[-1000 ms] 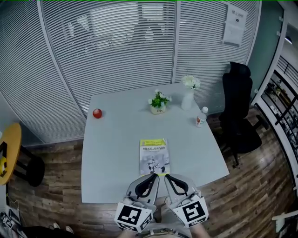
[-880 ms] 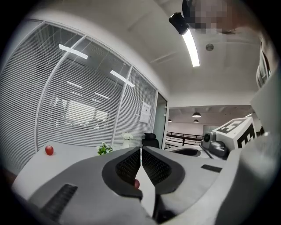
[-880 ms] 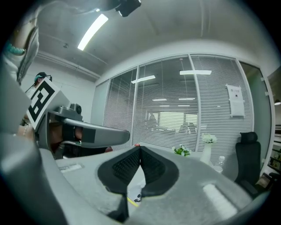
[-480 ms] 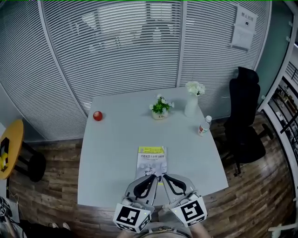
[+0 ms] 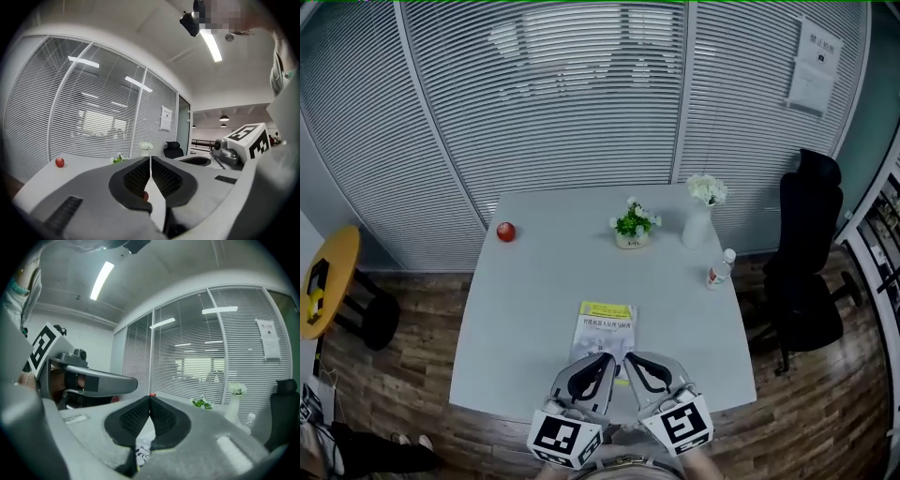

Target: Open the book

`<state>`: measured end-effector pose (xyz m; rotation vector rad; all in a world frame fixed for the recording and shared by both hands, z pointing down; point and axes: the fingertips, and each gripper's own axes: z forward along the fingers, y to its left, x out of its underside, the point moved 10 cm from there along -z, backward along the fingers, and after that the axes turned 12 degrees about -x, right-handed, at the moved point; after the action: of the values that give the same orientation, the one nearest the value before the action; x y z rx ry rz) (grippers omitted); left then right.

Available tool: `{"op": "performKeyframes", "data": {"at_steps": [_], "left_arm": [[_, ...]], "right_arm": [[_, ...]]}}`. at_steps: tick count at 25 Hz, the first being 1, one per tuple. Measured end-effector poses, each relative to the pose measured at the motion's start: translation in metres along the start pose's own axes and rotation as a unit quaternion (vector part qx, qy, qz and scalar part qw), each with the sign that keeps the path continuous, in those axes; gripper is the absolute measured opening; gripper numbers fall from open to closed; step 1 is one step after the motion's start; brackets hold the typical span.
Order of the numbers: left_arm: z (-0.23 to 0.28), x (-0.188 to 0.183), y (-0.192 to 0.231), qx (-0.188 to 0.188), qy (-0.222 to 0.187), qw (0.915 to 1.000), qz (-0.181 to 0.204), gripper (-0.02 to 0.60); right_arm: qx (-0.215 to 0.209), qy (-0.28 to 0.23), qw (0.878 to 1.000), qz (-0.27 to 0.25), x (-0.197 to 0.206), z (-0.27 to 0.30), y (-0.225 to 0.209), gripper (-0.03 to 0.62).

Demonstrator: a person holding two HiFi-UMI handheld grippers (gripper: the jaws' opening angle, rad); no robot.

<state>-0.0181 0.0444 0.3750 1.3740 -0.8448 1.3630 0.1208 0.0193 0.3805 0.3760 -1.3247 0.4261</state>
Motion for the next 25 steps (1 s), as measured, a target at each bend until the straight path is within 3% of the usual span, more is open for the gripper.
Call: {"op": "performKeyframes", "data": {"at_steps": [11,25], "left_arm": [[0.014,0.004,0.016,-0.020,0.000,0.9998,-0.001,0.009],[0.050,-0.015,0.059,0.056,0.007,0.9983,0.016,0.009]], "right_arm": [[-0.008,0.006,1.000,0.004,0.004,0.018,-0.020,0.003],[0.068,0.001,0.998,0.004,-0.001,0.053,-0.030,0.003]]}}
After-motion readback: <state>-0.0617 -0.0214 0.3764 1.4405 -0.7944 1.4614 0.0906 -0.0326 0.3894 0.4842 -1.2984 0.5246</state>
